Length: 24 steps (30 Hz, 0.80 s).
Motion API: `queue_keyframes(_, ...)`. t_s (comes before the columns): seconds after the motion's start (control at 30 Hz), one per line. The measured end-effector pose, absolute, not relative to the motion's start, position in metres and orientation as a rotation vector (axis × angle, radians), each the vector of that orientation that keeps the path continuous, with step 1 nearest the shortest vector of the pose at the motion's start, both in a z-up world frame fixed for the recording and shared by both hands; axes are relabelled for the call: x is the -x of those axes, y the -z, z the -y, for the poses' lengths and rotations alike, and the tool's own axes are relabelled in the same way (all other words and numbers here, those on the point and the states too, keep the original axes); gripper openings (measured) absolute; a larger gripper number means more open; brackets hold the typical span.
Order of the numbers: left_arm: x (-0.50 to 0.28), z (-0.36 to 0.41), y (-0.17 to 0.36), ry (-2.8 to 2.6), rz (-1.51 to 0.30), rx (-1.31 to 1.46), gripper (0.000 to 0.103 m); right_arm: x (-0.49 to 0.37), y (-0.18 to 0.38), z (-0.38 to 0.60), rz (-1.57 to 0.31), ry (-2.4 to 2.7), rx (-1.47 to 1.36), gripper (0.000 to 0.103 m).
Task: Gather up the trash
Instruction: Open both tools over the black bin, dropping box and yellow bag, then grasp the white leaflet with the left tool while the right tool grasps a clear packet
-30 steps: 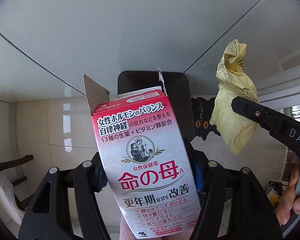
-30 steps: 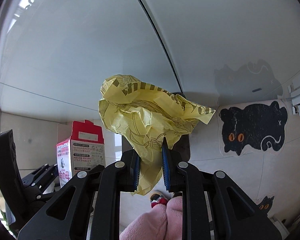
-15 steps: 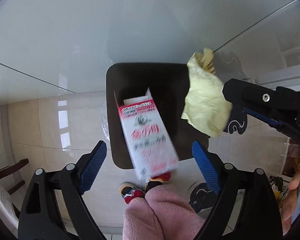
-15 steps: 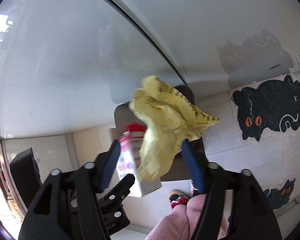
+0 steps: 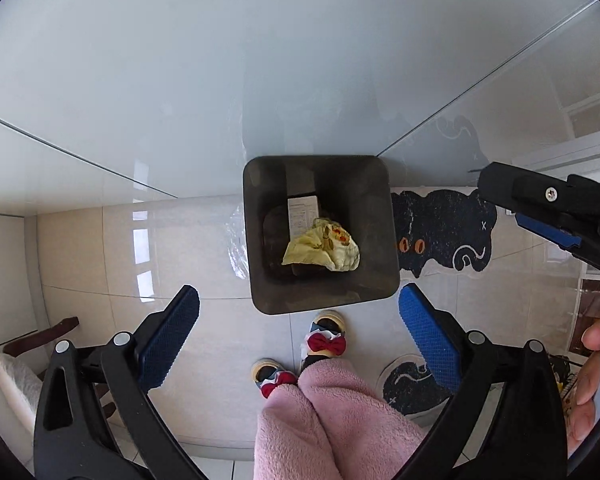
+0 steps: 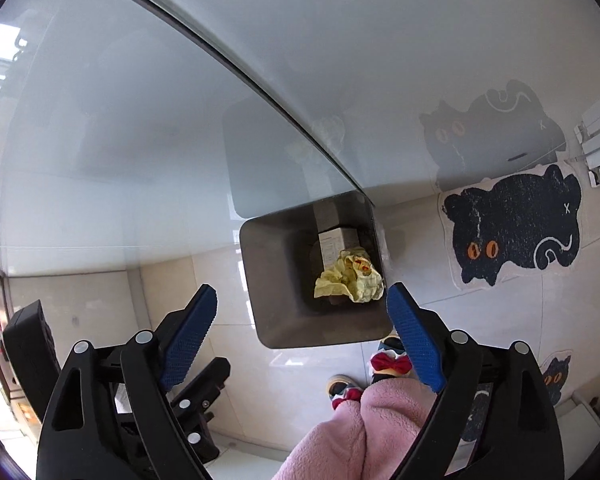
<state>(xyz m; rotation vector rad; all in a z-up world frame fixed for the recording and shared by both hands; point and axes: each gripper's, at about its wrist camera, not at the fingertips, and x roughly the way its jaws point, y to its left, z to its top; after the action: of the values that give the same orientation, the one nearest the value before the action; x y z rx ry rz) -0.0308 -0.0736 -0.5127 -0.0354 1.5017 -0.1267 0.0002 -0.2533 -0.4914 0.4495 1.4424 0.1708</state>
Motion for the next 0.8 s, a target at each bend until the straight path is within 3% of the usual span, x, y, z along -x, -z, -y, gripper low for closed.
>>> queue_keyframes(0.43, 0.047, 0.048, 0.303, 0.049, -1.267, 0.059, 0.095, 0.022, 0.269, 0.284, -1.118, -0.245, -0.294, 0.088)
queue_keyframes(0.8, 0.021, 0.026, 0.205, 0.047, -1.085, 0.166, 0.095, -0.014, 0.197, 0.293, -0.919, -0.221, -0.235, 0.088)
